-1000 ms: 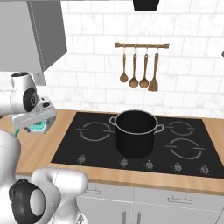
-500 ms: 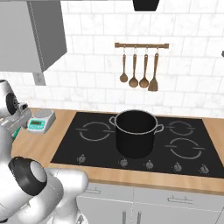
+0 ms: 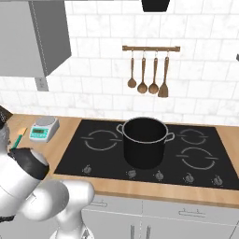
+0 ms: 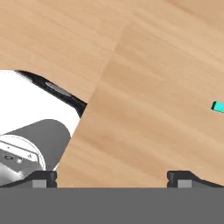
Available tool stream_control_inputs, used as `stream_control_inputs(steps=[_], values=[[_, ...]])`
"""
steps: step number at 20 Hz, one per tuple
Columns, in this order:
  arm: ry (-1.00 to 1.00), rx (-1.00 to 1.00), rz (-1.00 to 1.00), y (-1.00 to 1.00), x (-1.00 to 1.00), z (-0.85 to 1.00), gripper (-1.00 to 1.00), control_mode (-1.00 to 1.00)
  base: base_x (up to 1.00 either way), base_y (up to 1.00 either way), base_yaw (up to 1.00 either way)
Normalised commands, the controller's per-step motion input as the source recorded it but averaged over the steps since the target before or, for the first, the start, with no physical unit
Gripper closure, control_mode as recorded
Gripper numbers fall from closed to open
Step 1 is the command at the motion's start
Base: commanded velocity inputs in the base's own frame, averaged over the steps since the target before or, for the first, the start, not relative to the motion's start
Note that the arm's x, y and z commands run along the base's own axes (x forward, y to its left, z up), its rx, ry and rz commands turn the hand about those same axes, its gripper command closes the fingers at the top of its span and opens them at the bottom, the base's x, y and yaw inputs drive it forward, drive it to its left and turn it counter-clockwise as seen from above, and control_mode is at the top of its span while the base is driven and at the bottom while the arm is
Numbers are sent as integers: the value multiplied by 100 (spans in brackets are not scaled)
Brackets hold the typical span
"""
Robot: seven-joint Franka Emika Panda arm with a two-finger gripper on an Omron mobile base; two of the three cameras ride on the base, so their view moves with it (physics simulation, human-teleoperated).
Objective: Put the bell pepper and potato in the pot. Retrieve the spatula and lightly stir the vegetables in the pot.
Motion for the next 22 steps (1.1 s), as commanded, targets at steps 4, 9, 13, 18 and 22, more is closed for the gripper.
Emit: stream_control_inputs(steps=[4,9,13,18,22], values=[[1,-23,42,78,28,-14,-100,-100,0,0,0],[0,-29,30,60,20,-15,-100,-100,0,0,0],[6,-10,26,29,30,-15,-100,-100,0,0,0],[17,0,19,9,43,-24,-100,-100,0,0,0],[1,0,10,0,6,-42,-100,-100,0,0,0]])
